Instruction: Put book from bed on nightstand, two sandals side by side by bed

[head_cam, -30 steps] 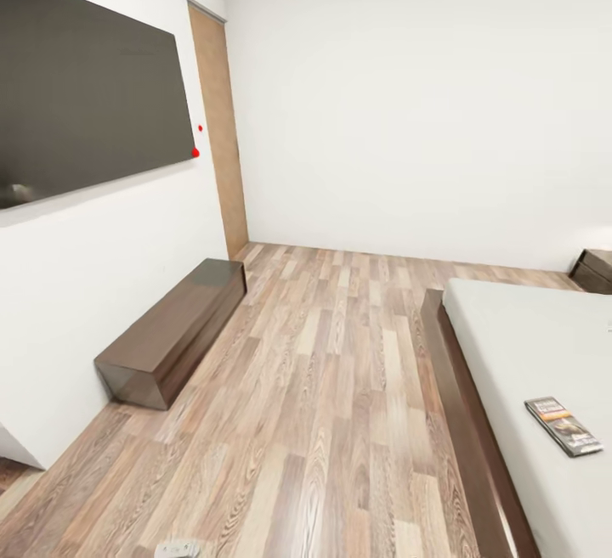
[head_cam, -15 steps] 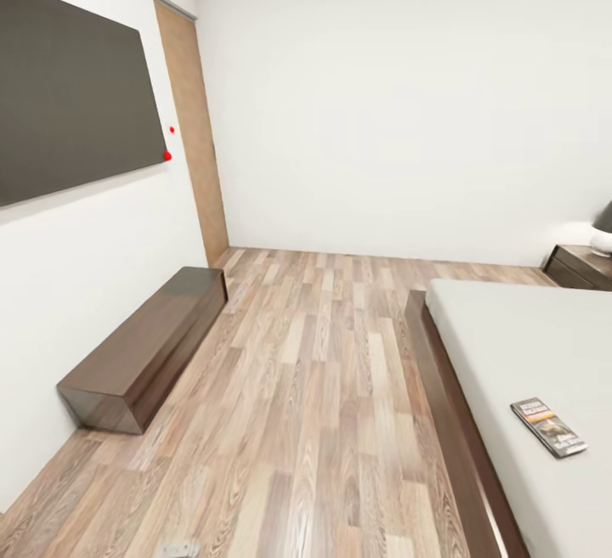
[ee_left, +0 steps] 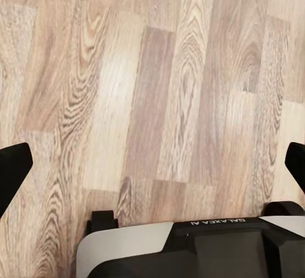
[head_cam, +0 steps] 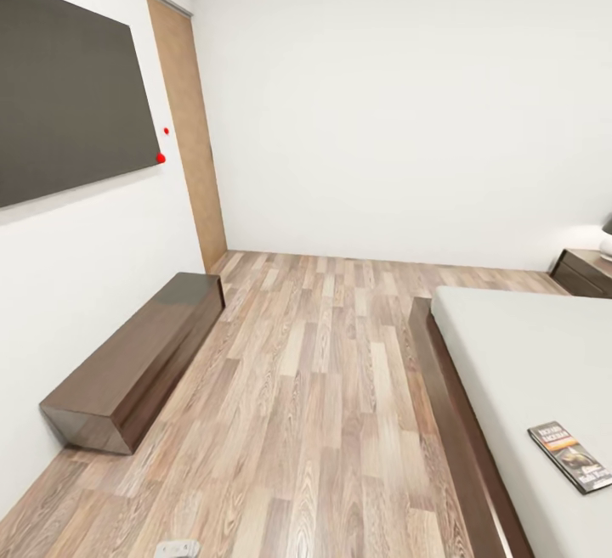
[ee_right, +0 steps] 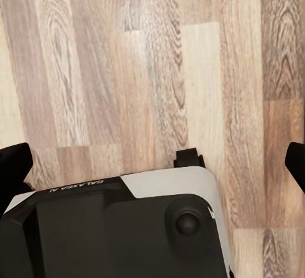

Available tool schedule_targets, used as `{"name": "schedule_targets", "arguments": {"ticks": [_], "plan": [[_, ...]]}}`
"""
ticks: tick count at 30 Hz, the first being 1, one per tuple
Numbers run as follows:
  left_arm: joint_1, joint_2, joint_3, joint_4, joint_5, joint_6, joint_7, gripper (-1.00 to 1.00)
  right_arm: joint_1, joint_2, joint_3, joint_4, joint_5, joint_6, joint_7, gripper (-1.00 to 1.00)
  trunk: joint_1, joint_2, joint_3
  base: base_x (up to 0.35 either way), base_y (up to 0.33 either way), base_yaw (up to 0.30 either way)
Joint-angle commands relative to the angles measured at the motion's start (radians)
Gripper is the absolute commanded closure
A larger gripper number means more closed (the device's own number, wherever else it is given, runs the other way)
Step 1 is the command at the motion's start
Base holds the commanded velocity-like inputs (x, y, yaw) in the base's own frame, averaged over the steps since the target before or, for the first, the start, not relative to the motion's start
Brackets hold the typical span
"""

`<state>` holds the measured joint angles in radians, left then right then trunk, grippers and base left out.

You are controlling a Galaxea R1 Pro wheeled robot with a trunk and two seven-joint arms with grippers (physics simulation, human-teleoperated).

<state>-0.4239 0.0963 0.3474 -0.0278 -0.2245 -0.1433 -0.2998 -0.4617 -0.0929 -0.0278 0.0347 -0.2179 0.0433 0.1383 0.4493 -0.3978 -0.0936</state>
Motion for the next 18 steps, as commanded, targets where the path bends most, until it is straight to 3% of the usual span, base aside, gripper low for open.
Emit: {"name": "schedule_targets", "arguments": {"ticks": [1, 18], "plan": [[-0.001, 0.0, 0.009, 0.001, -0.01, -0.004, -0.002, -1.0, -0.002, 0.0, -0.002, 0.002, -0.007, 0.001, 0.004, -1.0, 0.001, -0.002, -0.002, 0.048, 0.0, 0.0], [-0.001, 0.0, 0.008, 0.002, -0.01, -0.004, -0.002, -1.0, -0.002, -0.001, -0.003, 0.002, -0.008, 0.001, 0.004, -1.0, 0.001, -0.002, -0.001, 0.007, 0.0, 0.0]]}}
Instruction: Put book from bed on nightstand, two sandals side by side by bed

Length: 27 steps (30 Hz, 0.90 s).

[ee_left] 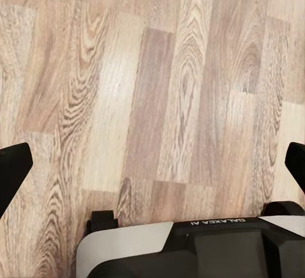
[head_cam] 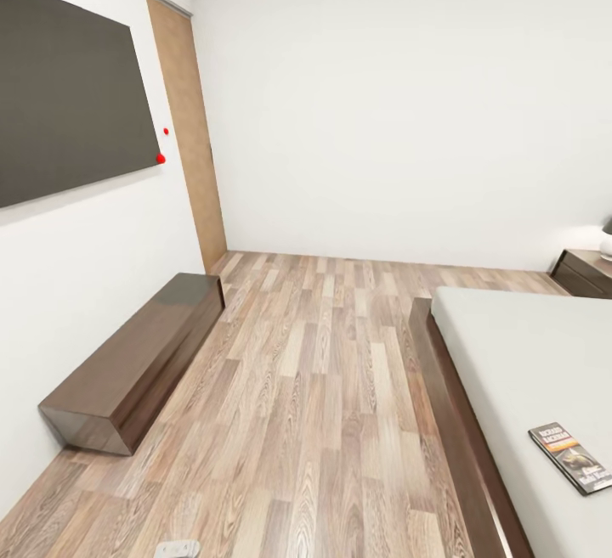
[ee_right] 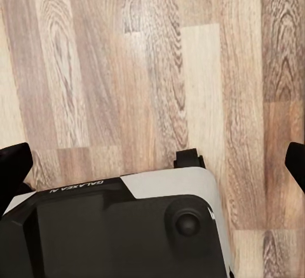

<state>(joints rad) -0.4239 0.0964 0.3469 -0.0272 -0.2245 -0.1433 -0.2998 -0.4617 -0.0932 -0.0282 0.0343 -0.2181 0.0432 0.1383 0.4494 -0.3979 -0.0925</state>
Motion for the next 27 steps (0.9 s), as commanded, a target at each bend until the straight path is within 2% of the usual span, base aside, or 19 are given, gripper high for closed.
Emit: {"name": "schedule_targets", "arguments": {"ticks": [1, 11, 27], "plan": [[-0.001, 0.0, 0.008, 0.001, -0.01, -0.004, -0.002, -1.0, -0.002, 0.0, -0.002, 0.002, -0.007, 0.001, 0.004, -1.0, 0.001, -0.002, -0.002, 0.0, 0.0, 0.0], [-0.001, 0.0, 0.008, 0.001, -0.01, -0.004, -0.002, -1.0, -0.002, 0.0, -0.002, 0.003, -0.007, 0.001, 0.005, -1.0, 0.001, -0.002, 0.008, 0.044, 0.0, 0.0], [-0.001, 0.0, 0.008, 0.001, -0.01, -0.004, -0.002, -1.0, -0.002, 0.0, -0.001, 0.003, -0.007, 0.001, 0.005, -1.0, 0.001, -0.002, 0.009, 0.309, 0.0, 0.0]]}}
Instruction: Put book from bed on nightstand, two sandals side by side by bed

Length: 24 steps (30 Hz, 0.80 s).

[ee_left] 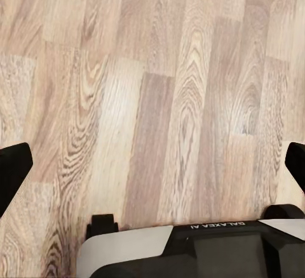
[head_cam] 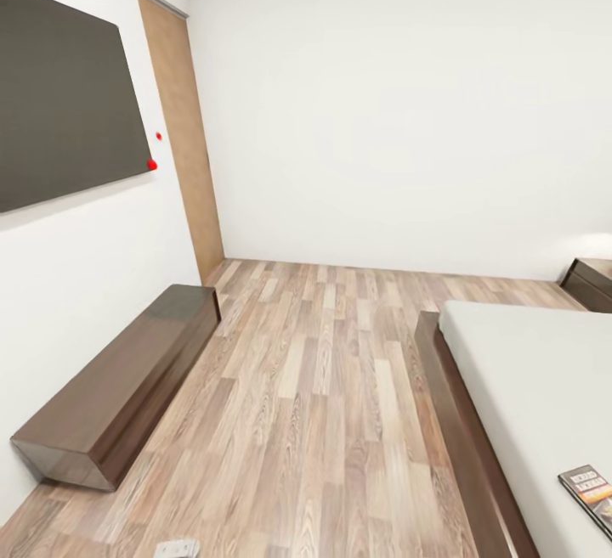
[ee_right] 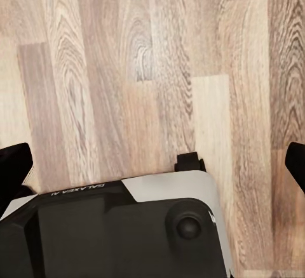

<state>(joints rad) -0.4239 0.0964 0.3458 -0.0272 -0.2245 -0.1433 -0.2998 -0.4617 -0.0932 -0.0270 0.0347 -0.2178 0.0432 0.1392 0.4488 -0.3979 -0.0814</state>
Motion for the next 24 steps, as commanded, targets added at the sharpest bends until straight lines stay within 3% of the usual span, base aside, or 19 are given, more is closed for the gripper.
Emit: {"name": "schedule_targets", "arguments": {"ticks": [1, 10, 24], "plan": [[-0.001, 0.0, 0.009, 0.001, -0.01, -0.004, -0.002, -1.0, -0.002, 0.0, -0.002, 0.002, -0.008, 0.001, 0.005, -1.0, 0.001, -0.002, -0.002, 0.333, 0.0, 0.0], [-0.001, 0.0, 0.01, 0.001, -0.01, -0.004, -0.002, -1.0, -0.002, 0.0, -0.002, 0.002, -0.008, 0.001, 0.004, -1.0, 0.001, -0.002, -0.002, 0.332, 0.045, -0.04], [-0.001, 0.0, 0.01, 0.001, -0.01, -0.004, -0.002, -1.0, -0.002, 0.0, -0.002, 0.002, -0.007, 0.001, 0.004, -1.0, 0.001, -0.002, -0.002, 0.307, 0.175, -0.063]]}}
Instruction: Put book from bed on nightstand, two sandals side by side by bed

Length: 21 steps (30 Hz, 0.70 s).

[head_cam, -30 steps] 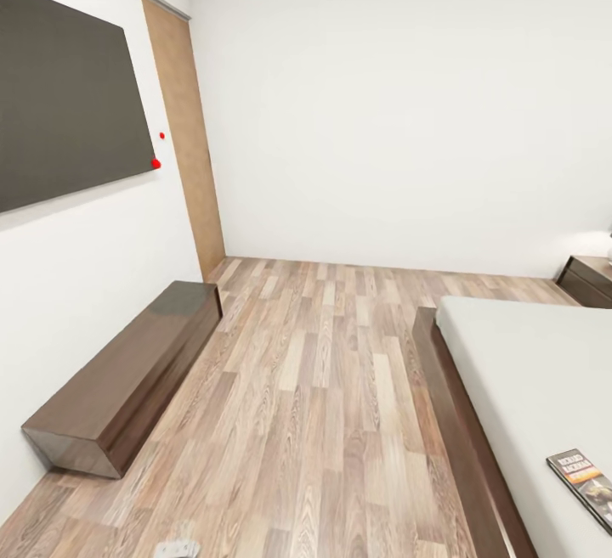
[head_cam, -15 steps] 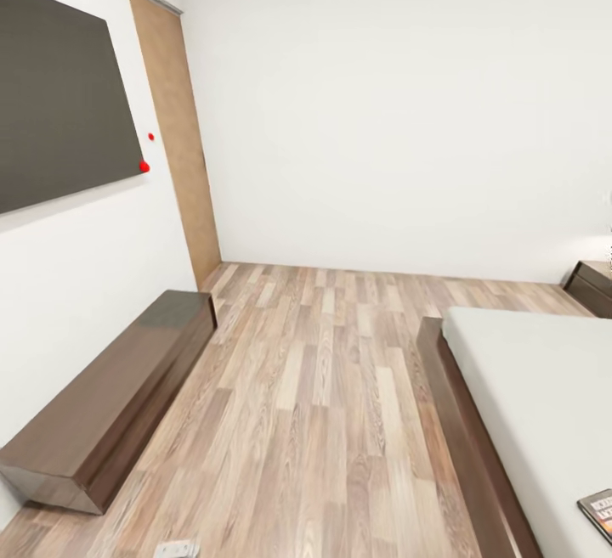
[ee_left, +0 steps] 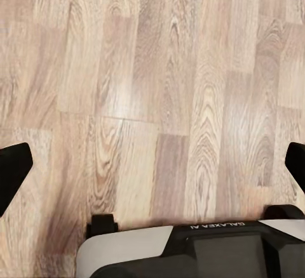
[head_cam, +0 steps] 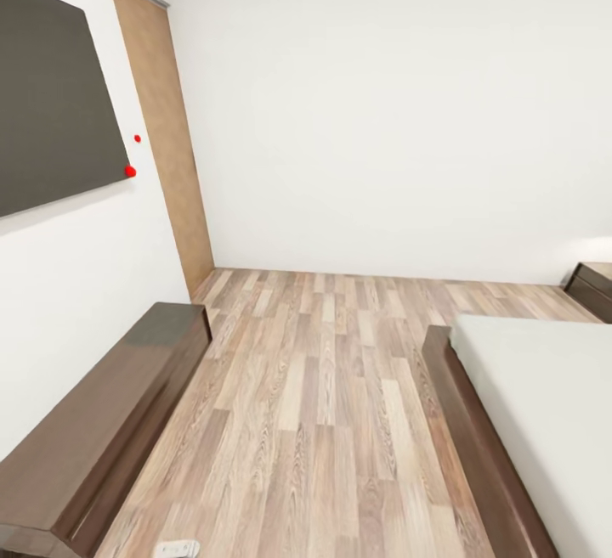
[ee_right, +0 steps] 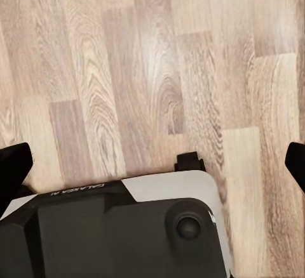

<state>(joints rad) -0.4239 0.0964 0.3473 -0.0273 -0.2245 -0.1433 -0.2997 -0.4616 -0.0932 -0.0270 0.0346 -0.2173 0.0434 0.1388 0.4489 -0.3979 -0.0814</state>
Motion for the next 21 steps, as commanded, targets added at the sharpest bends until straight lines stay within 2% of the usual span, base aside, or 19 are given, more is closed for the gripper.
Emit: {"name": "schedule_targets", "arguments": {"ticks": [1, 6, 21], "plan": [[-0.001, 0.0, 0.009, 0.001, -0.01, -0.004, -0.002, -1.0, -0.002, 0.0, -0.002, 0.002, -0.008, 0.001, 0.004, -1.0, 0.001, -0.002, -0.002, 0.301, 0.17, -0.002], [-0.001, 0.0, 0.009, 0.001, -0.01, -0.004, -0.002, -1.0, -0.002, 0.0, -0.003, 0.002, -0.008, 0.001, 0.004, -1.0, 0.001, -0.002, -0.002, 0.313, 0.089, -0.001], [-0.001, 0.0, 0.009, 0.001, -0.01, -0.004, -0.002, -1.0, -0.002, 0.0, -0.002, 0.002, -0.007, 0.001, 0.004, -1.0, 0.001, -0.002, -0.002, 0.328, 0.007, 0.0]]}}
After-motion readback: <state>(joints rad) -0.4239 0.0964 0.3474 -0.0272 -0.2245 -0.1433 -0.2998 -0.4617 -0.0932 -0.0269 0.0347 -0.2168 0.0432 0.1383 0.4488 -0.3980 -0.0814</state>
